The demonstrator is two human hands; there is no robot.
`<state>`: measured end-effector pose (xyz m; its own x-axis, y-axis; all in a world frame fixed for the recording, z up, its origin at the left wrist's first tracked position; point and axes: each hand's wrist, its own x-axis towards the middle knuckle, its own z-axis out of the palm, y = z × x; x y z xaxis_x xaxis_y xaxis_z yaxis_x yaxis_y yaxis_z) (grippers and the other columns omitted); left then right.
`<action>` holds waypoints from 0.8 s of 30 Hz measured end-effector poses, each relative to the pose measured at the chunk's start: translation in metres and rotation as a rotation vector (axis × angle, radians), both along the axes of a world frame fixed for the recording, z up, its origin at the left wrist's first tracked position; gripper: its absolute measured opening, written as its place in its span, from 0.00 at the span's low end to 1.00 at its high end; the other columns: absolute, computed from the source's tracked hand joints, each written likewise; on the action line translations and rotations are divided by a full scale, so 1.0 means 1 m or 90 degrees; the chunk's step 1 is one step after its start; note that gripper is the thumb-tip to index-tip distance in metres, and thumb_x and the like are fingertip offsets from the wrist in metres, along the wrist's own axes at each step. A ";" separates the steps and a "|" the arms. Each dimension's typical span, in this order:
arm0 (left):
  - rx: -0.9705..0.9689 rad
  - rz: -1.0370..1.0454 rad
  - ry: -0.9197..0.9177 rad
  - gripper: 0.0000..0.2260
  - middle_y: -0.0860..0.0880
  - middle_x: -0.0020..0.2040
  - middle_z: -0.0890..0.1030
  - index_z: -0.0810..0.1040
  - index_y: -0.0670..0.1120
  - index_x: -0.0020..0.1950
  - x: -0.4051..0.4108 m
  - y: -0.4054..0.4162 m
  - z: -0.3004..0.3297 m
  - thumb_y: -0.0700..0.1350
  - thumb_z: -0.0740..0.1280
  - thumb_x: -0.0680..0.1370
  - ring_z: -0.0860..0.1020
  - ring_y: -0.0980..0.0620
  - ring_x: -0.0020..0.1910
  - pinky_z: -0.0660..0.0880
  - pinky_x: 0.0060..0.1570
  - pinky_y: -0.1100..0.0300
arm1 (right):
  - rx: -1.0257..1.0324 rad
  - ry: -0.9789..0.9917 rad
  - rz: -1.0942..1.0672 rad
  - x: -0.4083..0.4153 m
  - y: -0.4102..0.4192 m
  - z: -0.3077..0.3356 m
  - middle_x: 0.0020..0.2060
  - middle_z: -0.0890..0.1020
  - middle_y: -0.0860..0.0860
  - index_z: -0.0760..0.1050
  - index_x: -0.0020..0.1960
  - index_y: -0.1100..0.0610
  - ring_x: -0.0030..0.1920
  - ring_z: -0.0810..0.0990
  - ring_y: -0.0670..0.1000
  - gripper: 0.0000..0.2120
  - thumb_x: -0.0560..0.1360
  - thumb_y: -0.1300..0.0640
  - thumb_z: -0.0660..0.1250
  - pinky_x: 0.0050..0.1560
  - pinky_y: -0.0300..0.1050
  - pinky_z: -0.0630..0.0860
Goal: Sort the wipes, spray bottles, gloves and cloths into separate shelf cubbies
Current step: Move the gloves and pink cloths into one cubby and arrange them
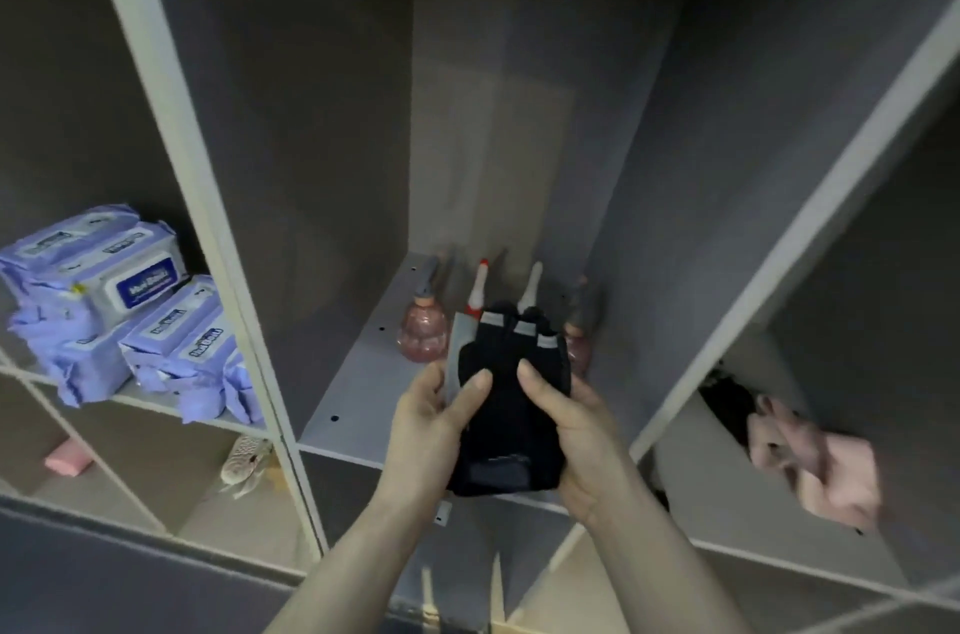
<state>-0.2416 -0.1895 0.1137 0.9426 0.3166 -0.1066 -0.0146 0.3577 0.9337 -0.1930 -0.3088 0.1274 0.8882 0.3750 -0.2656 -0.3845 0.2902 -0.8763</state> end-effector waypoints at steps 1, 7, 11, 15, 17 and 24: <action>0.019 -0.006 -0.007 0.10 0.41 0.51 0.84 0.77 0.41 0.57 -0.001 -0.009 -0.003 0.43 0.66 0.77 0.83 0.44 0.50 0.80 0.51 0.47 | -0.007 0.006 -0.019 -0.004 -0.010 -0.001 0.50 0.84 0.60 0.79 0.57 0.60 0.51 0.83 0.59 0.14 0.73 0.57 0.68 0.47 0.51 0.81; 0.080 -0.117 0.013 0.11 0.46 0.52 0.84 0.75 0.44 0.59 -0.005 -0.068 -0.021 0.45 0.65 0.78 0.83 0.49 0.51 0.79 0.55 0.48 | -0.027 0.049 -0.156 -0.019 -0.073 -0.011 0.49 0.84 0.61 0.80 0.56 0.62 0.49 0.84 0.60 0.17 0.69 0.55 0.71 0.46 0.51 0.81; 0.136 -0.200 0.008 0.21 0.52 0.54 0.83 0.71 0.52 0.65 -0.010 -0.107 -0.045 0.39 0.70 0.75 0.82 0.55 0.53 0.79 0.54 0.56 | -0.049 0.082 -0.229 -0.026 -0.115 -0.029 0.47 0.85 0.62 0.80 0.55 0.62 0.47 0.84 0.61 0.14 0.71 0.56 0.70 0.48 0.54 0.81; 0.149 -0.236 0.035 0.18 0.53 0.50 0.85 0.76 0.51 0.61 0.000 -0.158 -0.075 0.38 0.69 0.74 0.83 0.53 0.50 0.81 0.48 0.55 | -0.113 0.135 -0.322 -0.025 -0.163 -0.057 0.43 0.85 0.62 0.80 0.51 0.62 0.44 0.84 0.62 0.11 0.72 0.56 0.70 0.46 0.56 0.81; 0.136 -0.261 0.051 0.17 0.52 0.53 0.83 0.75 0.54 0.60 0.011 -0.191 -0.092 0.39 0.69 0.74 0.81 0.52 0.54 0.79 0.53 0.56 | -0.151 0.150 -0.359 -0.016 -0.192 -0.072 0.44 0.84 0.62 0.80 0.51 0.63 0.45 0.83 0.63 0.12 0.72 0.56 0.71 0.50 0.60 0.80; 0.092 -0.236 0.193 0.29 0.50 0.66 0.74 0.60 0.56 0.73 0.056 -0.274 -0.134 0.35 0.64 0.77 0.79 0.51 0.56 0.81 0.49 0.54 | -0.193 0.151 -0.237 0.057 -0.291 -0.129 0.52 0.83 0.60 0.78 0.58 0.59 0.52 0.82 0.61 0.15 0.73 0.56 0.69 0.55 0.58 0.78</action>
